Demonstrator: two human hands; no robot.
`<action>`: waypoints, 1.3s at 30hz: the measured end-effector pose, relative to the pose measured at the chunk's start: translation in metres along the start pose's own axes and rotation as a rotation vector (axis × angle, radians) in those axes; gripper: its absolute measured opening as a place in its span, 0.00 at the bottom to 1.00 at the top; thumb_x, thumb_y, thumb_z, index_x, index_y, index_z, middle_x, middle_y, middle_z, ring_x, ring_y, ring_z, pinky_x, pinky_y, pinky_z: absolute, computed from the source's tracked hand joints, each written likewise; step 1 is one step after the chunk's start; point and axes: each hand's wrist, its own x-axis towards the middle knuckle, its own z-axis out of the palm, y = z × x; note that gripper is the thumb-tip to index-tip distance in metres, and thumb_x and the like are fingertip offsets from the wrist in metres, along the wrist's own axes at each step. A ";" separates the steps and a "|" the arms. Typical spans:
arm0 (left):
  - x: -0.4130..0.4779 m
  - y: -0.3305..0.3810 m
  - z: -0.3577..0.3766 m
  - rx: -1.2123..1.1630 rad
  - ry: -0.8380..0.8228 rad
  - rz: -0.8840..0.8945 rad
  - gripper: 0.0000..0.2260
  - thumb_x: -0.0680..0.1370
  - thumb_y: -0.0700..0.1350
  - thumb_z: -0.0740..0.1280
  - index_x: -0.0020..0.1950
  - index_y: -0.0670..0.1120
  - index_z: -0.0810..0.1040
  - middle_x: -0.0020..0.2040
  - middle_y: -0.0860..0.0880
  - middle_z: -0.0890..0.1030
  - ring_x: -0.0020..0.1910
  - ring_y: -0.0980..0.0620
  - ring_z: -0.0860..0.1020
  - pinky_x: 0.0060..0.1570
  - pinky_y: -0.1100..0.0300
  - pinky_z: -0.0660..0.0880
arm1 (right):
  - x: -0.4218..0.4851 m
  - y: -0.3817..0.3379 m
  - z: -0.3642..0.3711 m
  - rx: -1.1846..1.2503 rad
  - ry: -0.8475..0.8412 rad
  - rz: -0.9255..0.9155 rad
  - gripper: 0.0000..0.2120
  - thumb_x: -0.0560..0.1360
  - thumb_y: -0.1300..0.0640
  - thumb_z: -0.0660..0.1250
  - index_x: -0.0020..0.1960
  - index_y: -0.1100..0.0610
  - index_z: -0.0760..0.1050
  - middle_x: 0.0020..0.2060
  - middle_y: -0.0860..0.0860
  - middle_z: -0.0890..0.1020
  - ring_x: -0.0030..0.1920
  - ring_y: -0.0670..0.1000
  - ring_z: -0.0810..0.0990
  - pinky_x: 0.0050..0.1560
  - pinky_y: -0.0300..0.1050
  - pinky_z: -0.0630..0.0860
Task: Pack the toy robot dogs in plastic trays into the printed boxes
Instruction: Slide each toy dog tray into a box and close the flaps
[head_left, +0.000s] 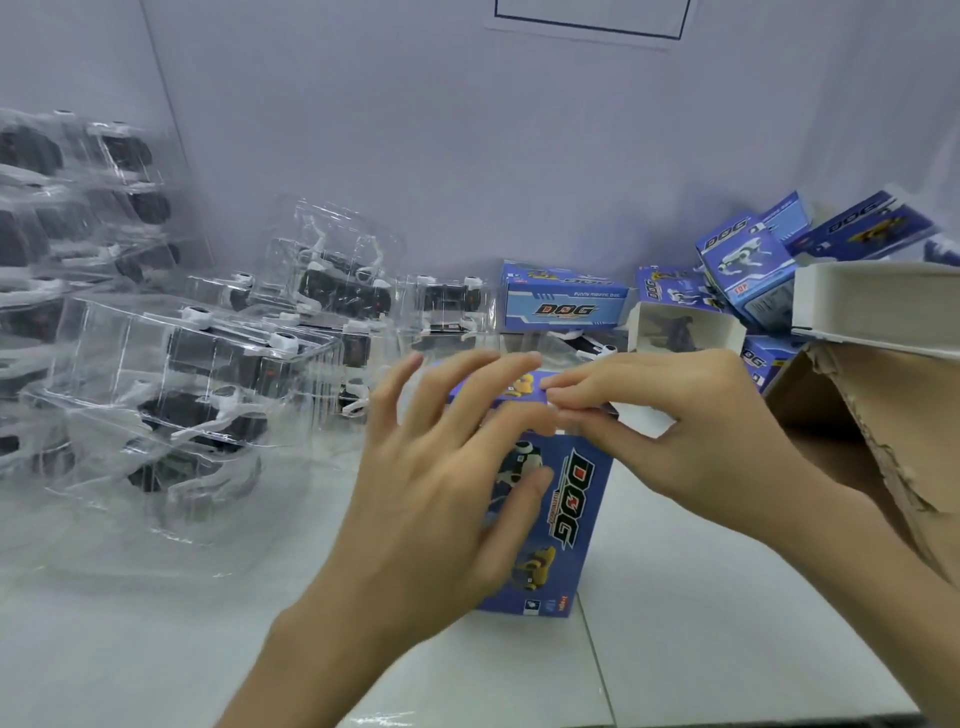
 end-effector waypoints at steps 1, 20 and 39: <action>0.001 0.004 0.002 0.002 0.002 -0.020 0.10 0.77 0.50 0.64 0.56 0.52 0.81 0.69 0.52 0.75 0.71 0.47 0.70 0.71 0.40 0.61 | 0.000 0.001 -0.003 0.036 -0.035 0.020 0.08 0.74 0.58 0.71 0.51 0.59 0.86 0.49 0.48 0.87 0.47 0.47 0.85 0.49 0.40 0.79; 0.006 -0.011 0.007 -0.168 0.090 0.027 0.05 0.76 0.41 0.72 0.50 0.48 0.84 0.59 0.56 0.82 0.57 0.51 0.79 0.56 0.49 0.73 | -0.004 0.005 -0.023 0.115 -0.145 0.087 0.06 0.74 0.56 0.72 0.50 0.55 0.86 0.52 0.43 0.86 0.54 0.39 0.83 0.49 0.49 0.82; -0.036 -0.035 0.009 0.034 0.401 -0.042 0.11 0.79 0.44 0.70 0.62 0.50 0.79 0.67 0.47 0.74 0.63 0.45 0.74 0.65 0.56 0.67 | 0.040 -0.031 0.021 -0.099 -0.184 0.099 0.10 0.78 0.43 0.66 0.53 0.43 0.84 0.47 0.40 0.84 0.46 0.45 0.81 0.42 0.48 0.77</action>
